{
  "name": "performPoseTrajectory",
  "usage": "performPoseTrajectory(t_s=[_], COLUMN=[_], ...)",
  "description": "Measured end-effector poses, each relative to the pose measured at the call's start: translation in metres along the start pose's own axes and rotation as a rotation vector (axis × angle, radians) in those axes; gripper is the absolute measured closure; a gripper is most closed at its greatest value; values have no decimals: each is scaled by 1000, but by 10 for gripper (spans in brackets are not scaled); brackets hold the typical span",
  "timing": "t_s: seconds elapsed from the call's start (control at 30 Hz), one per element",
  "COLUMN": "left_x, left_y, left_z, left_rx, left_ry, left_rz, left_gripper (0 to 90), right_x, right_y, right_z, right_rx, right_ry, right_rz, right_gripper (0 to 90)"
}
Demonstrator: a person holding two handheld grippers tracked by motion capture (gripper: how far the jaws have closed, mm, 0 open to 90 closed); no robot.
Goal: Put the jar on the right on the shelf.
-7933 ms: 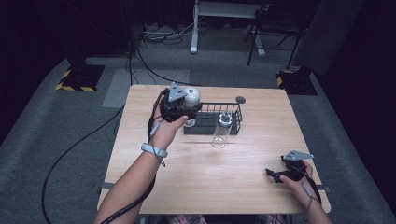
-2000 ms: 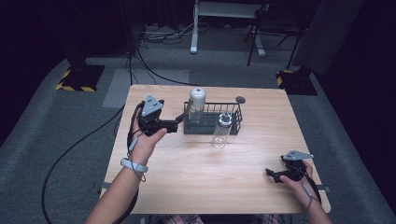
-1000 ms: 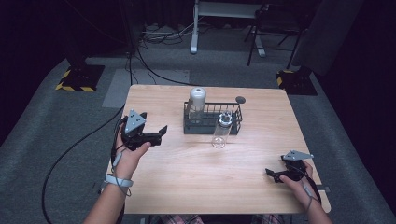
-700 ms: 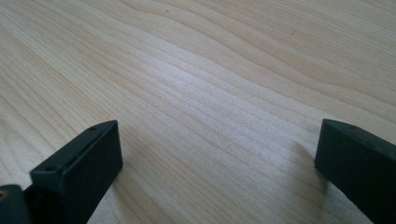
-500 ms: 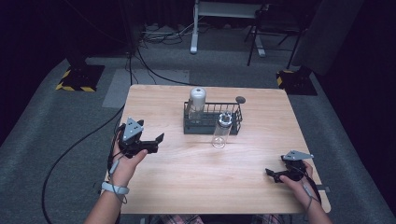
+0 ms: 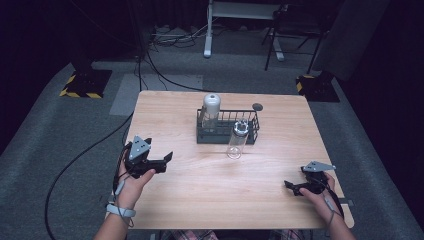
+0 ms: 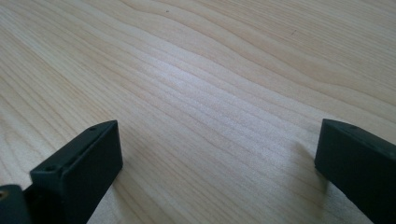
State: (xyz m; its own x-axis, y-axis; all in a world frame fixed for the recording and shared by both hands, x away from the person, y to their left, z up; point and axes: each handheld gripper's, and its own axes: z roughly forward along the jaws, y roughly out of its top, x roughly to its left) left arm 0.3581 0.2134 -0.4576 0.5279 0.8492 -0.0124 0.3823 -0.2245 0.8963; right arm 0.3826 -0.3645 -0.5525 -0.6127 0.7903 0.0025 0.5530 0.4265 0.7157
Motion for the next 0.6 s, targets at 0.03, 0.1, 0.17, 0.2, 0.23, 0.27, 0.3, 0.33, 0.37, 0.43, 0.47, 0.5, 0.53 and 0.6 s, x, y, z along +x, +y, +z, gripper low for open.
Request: performPoseTrajectory(t_s=[0.03,0.1,0.17,0.2,0.23,0.27,0.3,0.33,0.37,0.43,0.47,0.5,0.53,0.6], left_x=[0,0,1,2,3,3,3,3,2,2,1,1,0,-1], left_y=[-2,-6,-10,-13,-14,-16,-18,-20,-23,-27,-30,-32,-35,-41], left_z=[0,0,0,0,0,0,-1,-1,0,0,1,1,2,5], left_rx=[2,10,18,22,26,30,37,43,49,63,70,76,84,108], left_ry=[0,6,11,15,17,20,20,22,24,26,26,25,24,25], left_rz=[-3,-2,-4,-8,-7,-9,-9,-9,-7,-4,-5,-8,-10,-10], left_gripper=[88,88,88,88,88,88,88,88,88,88,88,87,88,88], right_x=[0,0,0,0,0,0,0,0,0,0,0,0,0,0], right_y=[0,0,0,0,0,0,0,0,0,0,0,0,0,0], right_z=[0,0,0,0,0,0,0,0,0,0,0,0,0,0], right_rx=[0,0,0,0,0,0,0,0,0,0,0,0,0,0], right_ry=[0,0,0,0,0,0,0,0,0,0,0,0,0,0], right_rz=[0,0,0,0,0,0,0,0,0,0,0,0,0,0], right_gripper=[7,7,7,7,7,6,7,7,7,7,7,7,7,7])
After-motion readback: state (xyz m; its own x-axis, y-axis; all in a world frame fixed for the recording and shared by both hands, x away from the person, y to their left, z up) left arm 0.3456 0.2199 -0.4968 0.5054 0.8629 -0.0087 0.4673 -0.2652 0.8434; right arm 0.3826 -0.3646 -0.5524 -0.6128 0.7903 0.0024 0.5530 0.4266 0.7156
